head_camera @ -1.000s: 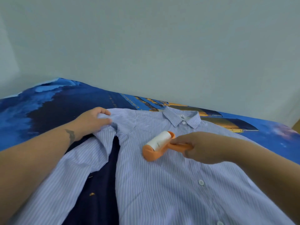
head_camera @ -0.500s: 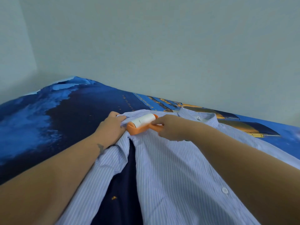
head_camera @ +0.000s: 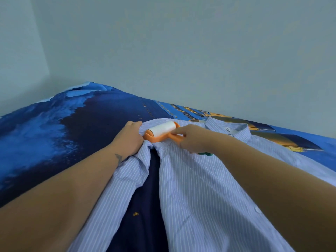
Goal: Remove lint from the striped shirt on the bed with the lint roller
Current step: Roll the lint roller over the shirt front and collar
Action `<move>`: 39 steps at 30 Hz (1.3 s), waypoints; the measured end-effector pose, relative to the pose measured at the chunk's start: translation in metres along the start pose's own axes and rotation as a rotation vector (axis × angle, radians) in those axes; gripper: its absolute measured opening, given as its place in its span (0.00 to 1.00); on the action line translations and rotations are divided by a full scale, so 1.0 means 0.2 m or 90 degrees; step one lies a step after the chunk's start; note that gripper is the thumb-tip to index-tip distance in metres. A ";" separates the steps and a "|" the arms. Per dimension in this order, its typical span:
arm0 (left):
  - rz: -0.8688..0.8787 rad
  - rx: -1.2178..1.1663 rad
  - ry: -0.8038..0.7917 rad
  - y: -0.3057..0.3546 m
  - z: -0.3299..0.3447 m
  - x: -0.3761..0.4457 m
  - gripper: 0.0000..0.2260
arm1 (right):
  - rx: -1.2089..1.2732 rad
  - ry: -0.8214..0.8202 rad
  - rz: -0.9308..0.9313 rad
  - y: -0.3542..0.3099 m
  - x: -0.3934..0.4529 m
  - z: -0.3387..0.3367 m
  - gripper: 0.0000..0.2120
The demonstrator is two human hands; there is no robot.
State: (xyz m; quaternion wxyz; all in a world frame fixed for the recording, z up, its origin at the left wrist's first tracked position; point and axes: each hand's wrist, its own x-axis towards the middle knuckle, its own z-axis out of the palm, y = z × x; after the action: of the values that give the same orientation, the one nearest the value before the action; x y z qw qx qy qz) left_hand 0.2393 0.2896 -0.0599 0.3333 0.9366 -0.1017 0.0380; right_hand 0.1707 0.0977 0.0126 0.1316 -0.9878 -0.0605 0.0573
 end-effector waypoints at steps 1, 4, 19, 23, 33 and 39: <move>-0.006 0.001 0.002 0.00 0.00 0.00 0.24 | -0.013 0.001 0.000 0.02 -0.05 -0.01 0.18; -0.012 0.002 0.007 0.00 0.00 0.00 0.25 | -0.048 -0.005 -0.007 0.11 -0.21 -0.02 0.17; -0.001 0.023 0.029 0.04 -0.08 -0.08 0.23 | -0.070 -0.153 0.127 0.47 -0.89 -0.20 0.25; 0.082 0.122 0.065 0.14 -0.11 -0.17 0.17 | -0.072 -0.185 0.134 0.52 -0.97 -0.23 0.26; 0.262 0.244 0.058 0.23 -0.09 -0.42 0.09 | -0.136 -0.243 0.187 0.56 -1.17 -0.36 0.26; 0.265 0.201 -0.024 0.19 -0.10 -0.54 0.04 | -0.064 -0.181 0.176 0.56 -1.27 -0.46 0.26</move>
State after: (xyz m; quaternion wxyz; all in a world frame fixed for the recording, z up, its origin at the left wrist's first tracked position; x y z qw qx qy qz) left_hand 0.1266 0.2913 -0.0358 0.1663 0.9364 -0.2910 0.1035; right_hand -0.0556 -0.0669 0.0955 0.0628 -0.9740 0.0552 0.2106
